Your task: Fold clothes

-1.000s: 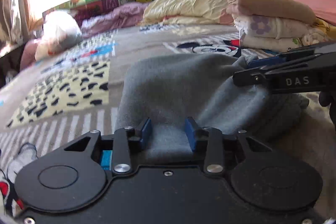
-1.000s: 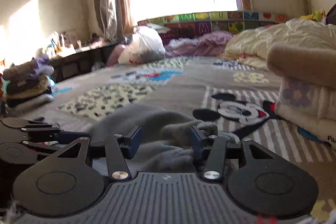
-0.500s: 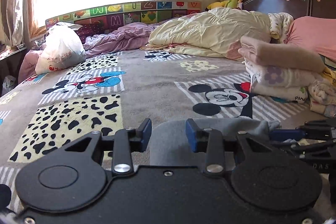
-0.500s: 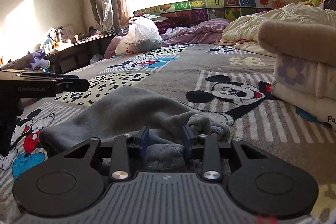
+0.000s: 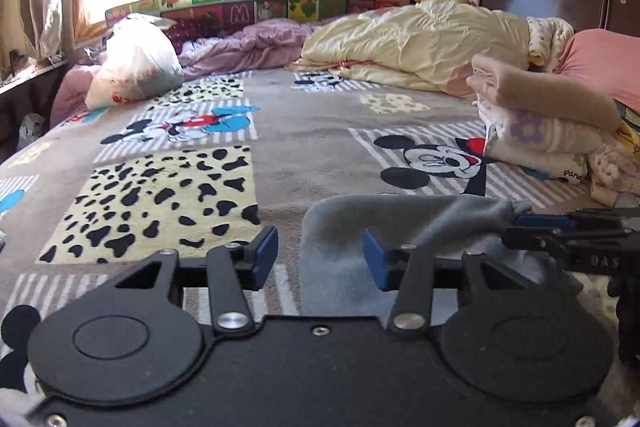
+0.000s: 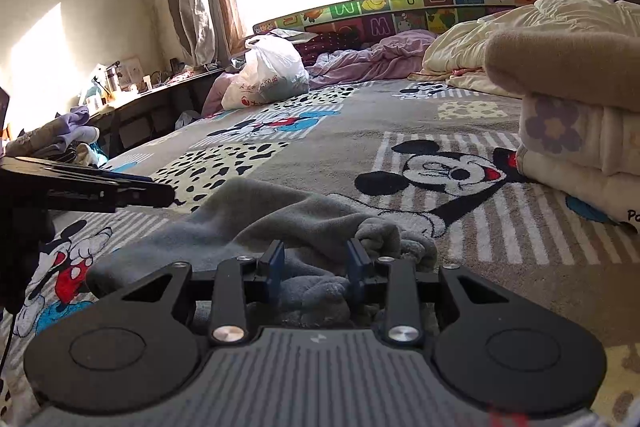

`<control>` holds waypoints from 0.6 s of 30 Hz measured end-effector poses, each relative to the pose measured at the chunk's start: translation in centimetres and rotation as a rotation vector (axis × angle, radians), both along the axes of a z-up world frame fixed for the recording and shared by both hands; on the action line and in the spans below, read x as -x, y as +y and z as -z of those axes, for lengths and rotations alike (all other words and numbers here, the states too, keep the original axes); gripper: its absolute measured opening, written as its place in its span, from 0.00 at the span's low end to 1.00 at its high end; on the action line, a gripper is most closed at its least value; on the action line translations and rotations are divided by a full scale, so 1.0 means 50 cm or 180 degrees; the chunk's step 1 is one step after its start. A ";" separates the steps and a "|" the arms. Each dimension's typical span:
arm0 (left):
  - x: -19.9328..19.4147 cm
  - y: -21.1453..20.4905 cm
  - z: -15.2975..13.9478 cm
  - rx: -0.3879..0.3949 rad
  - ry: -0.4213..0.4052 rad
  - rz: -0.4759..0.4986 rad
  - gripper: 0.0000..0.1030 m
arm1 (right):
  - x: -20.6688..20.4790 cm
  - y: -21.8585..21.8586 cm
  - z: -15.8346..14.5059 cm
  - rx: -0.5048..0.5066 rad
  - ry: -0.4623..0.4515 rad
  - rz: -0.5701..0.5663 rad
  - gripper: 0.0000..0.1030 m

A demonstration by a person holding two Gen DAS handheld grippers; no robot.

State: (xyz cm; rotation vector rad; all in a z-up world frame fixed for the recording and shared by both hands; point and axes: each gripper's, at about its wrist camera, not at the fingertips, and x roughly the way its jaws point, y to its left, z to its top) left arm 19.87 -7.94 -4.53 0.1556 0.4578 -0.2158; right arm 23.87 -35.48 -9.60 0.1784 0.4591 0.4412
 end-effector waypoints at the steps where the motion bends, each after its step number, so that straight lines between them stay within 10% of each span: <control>1: 0.034 0.005 0.006 -0.0105 -0.0087 0.0003 0.64 | -0.003 -0.006 0.002 -0.0095 0.0014 0.0012 0.33; 13: 0.055 -0.138 0.133 -0.1250 -0.0158 0.0068 0.64 | -0.014 -0.031 0.012 -0.0447 0.0103 0.0022 0.33; 18: 0.018 -0.114 0.133 -0.1173 -0.0195 -0.0444 0.59 | -0.014 -0.031 0.013 -0.0397 0.0107 0.0002 0.31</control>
